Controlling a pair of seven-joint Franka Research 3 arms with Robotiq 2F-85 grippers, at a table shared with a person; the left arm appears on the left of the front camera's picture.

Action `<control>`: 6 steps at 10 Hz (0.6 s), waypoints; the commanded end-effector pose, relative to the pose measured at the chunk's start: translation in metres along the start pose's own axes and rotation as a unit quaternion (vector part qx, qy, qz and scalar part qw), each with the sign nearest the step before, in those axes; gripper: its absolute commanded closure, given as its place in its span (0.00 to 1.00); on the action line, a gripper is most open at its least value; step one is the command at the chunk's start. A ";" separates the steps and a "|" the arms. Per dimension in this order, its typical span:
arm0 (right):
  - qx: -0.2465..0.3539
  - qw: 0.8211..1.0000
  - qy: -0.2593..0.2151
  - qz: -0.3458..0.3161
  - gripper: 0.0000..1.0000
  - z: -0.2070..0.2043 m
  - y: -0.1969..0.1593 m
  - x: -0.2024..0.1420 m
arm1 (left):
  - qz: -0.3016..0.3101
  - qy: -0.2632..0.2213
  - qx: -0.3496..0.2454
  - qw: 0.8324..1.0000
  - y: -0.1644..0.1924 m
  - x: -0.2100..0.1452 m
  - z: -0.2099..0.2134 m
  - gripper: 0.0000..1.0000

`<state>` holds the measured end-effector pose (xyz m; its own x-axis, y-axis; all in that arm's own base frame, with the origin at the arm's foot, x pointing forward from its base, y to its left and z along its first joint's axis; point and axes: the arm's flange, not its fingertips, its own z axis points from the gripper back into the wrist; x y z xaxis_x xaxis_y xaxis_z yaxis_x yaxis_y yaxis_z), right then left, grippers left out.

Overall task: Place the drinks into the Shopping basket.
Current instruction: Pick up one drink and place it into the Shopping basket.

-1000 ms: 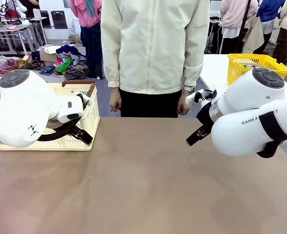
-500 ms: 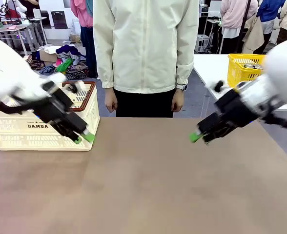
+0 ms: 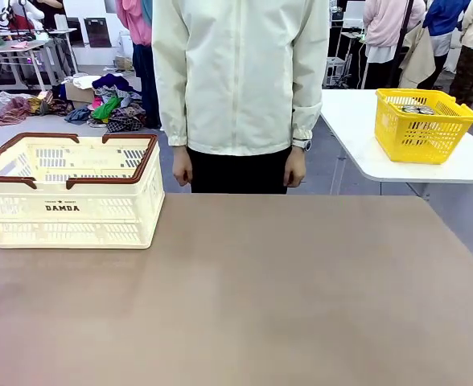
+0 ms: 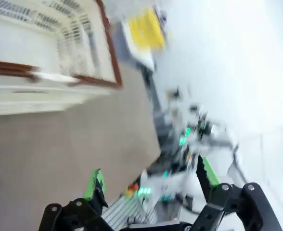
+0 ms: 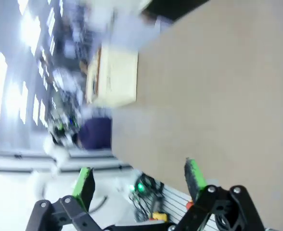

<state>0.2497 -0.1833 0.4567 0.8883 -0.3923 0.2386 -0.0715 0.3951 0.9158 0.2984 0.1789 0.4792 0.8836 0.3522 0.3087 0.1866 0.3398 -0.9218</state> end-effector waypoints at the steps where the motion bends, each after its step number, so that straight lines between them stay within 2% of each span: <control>1: 0.050 0.996 -0.065 -0.037 0.00 0.023 -0.049 -0.019 | 0.030 -0.160 -0.084 0.983 0.049 -0.012 0.033 0.00; 3: 0.062 0.991 -0.098 -0.073 0.00 0.044 -0.076 -0.022 | 0.034 -0.239 -0.105 0.965 0.061 -0.032 0.054 0.00; 4: 0.046 0.990 -0.116 -0.070 0.00 0.042 -0.086 -0.017 | 0.039 -0.283 -0.053 0.957 0.057 -0.030 0.051 0.00; 5: 0.042 0.991 -0.097 -0.083 0.00 0.060 -0.074 -0.031 | 0.073 -0.215 -0.076 0.971 0.067 -0.033 0.079 0.00; 6: 0.042 0.991 -0.097 -0.083 0.00 0.060 -0.074 -0.031 | 0.073 -0.215 -0.076 0.971 0.067 -0.033 0.079 0.00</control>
<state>0.2053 -0.2510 0.3861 0.7815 -0.6140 0.1107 0.0435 0.2306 0.9721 0.2523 0.2642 0.4228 0.6054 0.7661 0.2158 0.1726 0.1384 -0.9752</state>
